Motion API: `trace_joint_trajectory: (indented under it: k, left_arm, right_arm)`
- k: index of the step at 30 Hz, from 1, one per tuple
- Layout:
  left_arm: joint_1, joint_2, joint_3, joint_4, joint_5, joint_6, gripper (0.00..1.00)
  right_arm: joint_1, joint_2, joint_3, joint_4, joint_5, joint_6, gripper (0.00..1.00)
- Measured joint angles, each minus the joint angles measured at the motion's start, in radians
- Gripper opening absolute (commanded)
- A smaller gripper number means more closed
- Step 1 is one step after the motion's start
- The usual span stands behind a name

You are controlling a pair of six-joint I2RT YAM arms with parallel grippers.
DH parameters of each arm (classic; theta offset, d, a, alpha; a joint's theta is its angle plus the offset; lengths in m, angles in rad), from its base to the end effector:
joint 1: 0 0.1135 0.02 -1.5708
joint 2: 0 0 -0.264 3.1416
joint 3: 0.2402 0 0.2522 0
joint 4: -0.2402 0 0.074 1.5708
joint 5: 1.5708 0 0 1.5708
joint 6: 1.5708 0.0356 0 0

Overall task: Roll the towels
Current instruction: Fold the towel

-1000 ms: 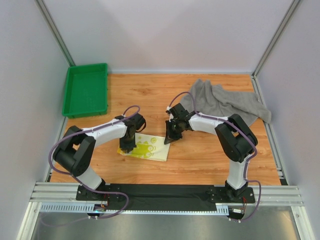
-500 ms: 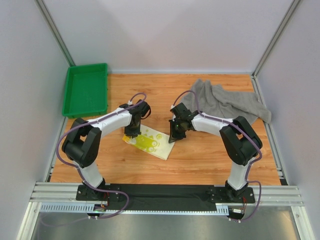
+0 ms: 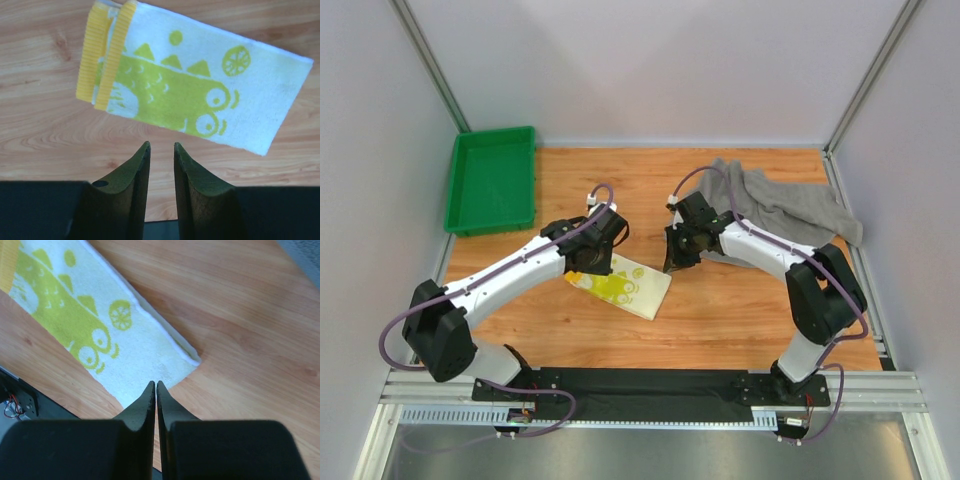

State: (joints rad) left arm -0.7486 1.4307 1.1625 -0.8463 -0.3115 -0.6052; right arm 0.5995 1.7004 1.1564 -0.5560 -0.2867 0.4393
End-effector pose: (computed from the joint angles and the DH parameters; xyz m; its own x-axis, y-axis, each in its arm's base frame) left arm 0.2146 -0.1845 0.2710 -0.8532 0.0534 -0.5189 0.0773 0.9967 -0.0244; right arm 0.2782 0.2023 0.2035 -0.9412 -0.1491 -0.3033 -0.2727 0.8651 0.4210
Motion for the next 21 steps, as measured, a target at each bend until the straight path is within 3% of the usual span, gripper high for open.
trace_joint_trajectory:
  k: [9,17,18,21]
  left_arm:
    - [-0.12,-0.062,-0.06,0.006,0.003,-0.021,0.33]
    - [-0.219,-0.058,-0.059,0.018,-0.013,-0.021,0.32]
    - [-0.224,-0.055,-0.058,0.017,-0.017,-0.021,0.32]
    - [-0.243,-0.043,-0.047,0.011,-0.044,-0.018,0.32]
  right_arm:
    - [-0.048,0.136,-0.042,0.06,-0.008,0.002,0.0]
    - [-0.048,0.129,-0.073,0.091,-0.036,0.019,0.01]
    - [-0.048,0.125,-0.073,0.087,-0.028,0.019,0.04]
    - [-0.047,0.095,-0.073,0.051,0.009,0.018,0.28]
